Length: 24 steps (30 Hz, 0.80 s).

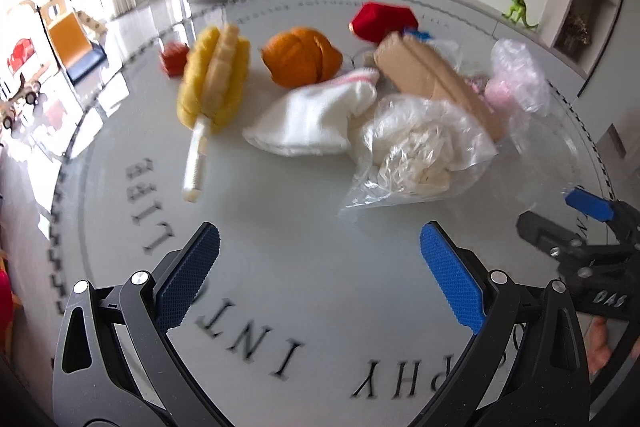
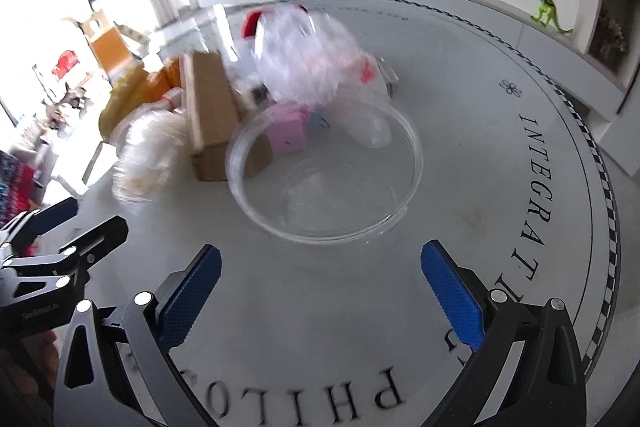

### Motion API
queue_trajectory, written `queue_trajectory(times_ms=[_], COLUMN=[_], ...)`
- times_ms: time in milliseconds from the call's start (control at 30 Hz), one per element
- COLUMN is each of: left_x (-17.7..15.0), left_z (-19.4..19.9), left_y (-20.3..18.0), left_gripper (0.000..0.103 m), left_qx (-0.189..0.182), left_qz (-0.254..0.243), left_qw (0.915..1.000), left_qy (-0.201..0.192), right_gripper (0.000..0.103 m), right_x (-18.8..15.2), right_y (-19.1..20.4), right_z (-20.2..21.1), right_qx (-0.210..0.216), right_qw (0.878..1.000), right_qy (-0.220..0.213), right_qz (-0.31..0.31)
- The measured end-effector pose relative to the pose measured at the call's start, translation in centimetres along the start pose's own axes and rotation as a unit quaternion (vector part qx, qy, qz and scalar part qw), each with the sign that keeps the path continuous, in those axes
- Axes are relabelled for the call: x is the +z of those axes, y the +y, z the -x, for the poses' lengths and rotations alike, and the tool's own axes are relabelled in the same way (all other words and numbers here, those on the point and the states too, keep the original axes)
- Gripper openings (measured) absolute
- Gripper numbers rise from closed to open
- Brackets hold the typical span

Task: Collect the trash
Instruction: 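Grasp the plastic bag of tissues with the left tool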

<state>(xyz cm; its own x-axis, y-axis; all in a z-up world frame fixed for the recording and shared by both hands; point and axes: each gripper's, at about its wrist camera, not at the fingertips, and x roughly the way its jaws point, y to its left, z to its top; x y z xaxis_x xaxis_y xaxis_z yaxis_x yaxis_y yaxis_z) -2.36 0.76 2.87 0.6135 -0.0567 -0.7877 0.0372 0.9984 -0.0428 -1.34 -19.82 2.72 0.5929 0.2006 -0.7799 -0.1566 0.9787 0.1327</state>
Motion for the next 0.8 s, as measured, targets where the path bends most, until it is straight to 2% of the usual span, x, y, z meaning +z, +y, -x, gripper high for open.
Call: queue_trajectory(times_ms=[167,200,367,467,500,733,800], left_x=[0.1,0.2,0.6,1.1,1.4,2.9,3.3], left_z=[1.4,1.5,1.6,0.7,0.0,-2.3,-3.0], left_y=[1.3,1.3,0.7,-0.2,-0.5,-2.5,-2.8], left_gripper=[0.097,0.097,0.097,0.097,0.097,0.097,0.097], left_qx=[-0.022,-0.025,-0.039,-0.043,-0.049,-0.086,-0.087], left_qz=[0.02,0.019,0.009,0.002,0.003,0.011,0.015], left_qw=[0.9995,0.9995,0.9992,0.9991,0.9988,0.996,0.9959], left_qy=[-0.006,-0.009,-0.009,-0.001,0.005,0.019,0.02], right_gripper=[0.1,0.097,0.095,0.092,0.084,0.083,0.084], right_x=[0.9,1.1,2.3,2.7,2.8,2.0,1.8], right_y=[-0.4,-0.3,-0.2,0.4,0.5,-1.6,-2.2], right_z=[1.8,1.8,-0.1,-1.4,-1.7,0.5,1.0], right_qx=[0.013,0.013,-0.002,-0.025,-0.034,-0.024,-0.014], right_qw=[1.0,1.0,1.0,0.998,0.998,0.999,0.999], right_qy=[-0.017,-0.016,-0.004,-0.002,-0.002,-0.013,-0.018], right_qz=[0.003,0.002,0.024,0.052,0.059,0.037,0.03])
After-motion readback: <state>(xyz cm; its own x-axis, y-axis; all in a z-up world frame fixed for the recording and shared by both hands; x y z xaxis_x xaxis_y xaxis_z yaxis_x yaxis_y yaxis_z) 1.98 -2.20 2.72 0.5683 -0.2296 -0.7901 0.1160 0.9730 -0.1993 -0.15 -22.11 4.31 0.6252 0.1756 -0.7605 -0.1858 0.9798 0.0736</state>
